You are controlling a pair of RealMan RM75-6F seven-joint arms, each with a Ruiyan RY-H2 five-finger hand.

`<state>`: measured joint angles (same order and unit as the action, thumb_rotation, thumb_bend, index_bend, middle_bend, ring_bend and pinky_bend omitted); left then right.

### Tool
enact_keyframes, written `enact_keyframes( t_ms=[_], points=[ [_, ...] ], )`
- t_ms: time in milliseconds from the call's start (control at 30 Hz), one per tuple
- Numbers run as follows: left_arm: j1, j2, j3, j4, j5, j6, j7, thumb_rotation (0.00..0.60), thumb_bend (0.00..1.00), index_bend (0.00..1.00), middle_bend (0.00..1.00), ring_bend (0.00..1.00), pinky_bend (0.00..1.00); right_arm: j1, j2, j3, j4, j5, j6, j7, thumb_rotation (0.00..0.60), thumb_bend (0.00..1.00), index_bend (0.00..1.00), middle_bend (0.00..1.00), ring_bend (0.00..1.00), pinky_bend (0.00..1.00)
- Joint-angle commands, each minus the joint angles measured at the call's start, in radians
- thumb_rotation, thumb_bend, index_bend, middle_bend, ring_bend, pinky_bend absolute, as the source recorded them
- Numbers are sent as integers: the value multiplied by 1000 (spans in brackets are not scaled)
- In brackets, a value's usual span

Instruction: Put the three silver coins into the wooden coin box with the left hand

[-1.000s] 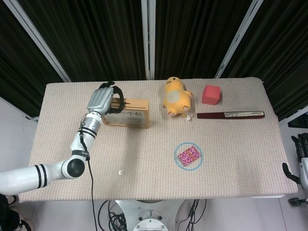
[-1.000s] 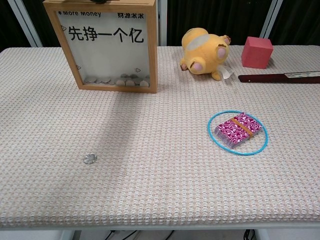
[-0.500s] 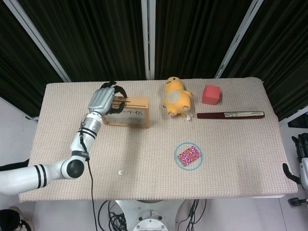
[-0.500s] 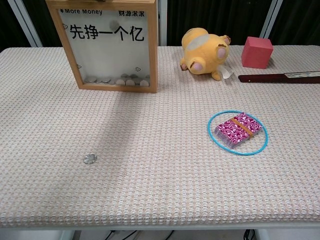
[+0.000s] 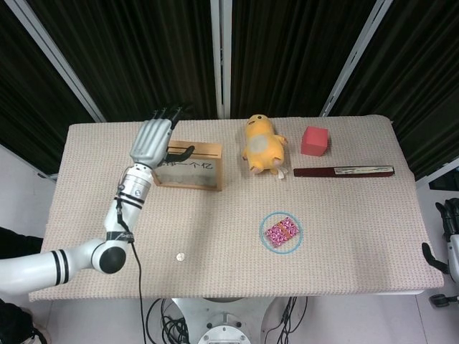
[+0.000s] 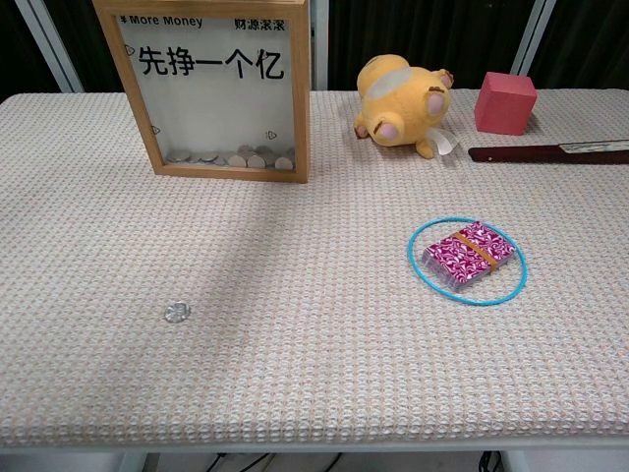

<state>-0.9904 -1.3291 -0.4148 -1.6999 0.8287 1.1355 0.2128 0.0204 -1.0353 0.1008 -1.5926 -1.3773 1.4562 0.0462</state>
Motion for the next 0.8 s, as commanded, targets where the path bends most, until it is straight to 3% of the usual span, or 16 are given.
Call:
enact_keyframes(
  t_ms=[33,167,300,400,500,633,800],
  points=[
    [73,36,54,-120,206,119,-2,600,166,160,233,79,119,1,1,1,-2,0,2,-2,600,318,0,0,0,0],
    [153,111,169,-244,354,164,71,600,107,217,246,80,126,2,2,2,-12,-10,8,-7,600,317,0,0,0,0],
    [288,172,349,-335,534,234,120,600,91,224,247,79,127,2,1,-1,-17,-17,13,-14,600,318,0,0,0,0],
    [383,181,470,-324,659,276,99,600,91,226,247,80,131,3,0,-1,-19,-18,12,-20,600,318,0,0,0,0],
    [464,159,565,-270,754,305,62,600,90,162,242,93,173,5,-1,-2,-25,-24,14,-29,600,318,0,0,0,0],
    [544,101,631,-144,852,344,28,600,90,137,234,108,198,3,2,-2,-37,-29,25,-41,600,317,0,0,0,0],
    [610,-27,641,50,890,358,-50,600,108,137,207,93,146,0,8,-2,-48,-28,30,-49,600,317,0,0,0,0]
  ],
)
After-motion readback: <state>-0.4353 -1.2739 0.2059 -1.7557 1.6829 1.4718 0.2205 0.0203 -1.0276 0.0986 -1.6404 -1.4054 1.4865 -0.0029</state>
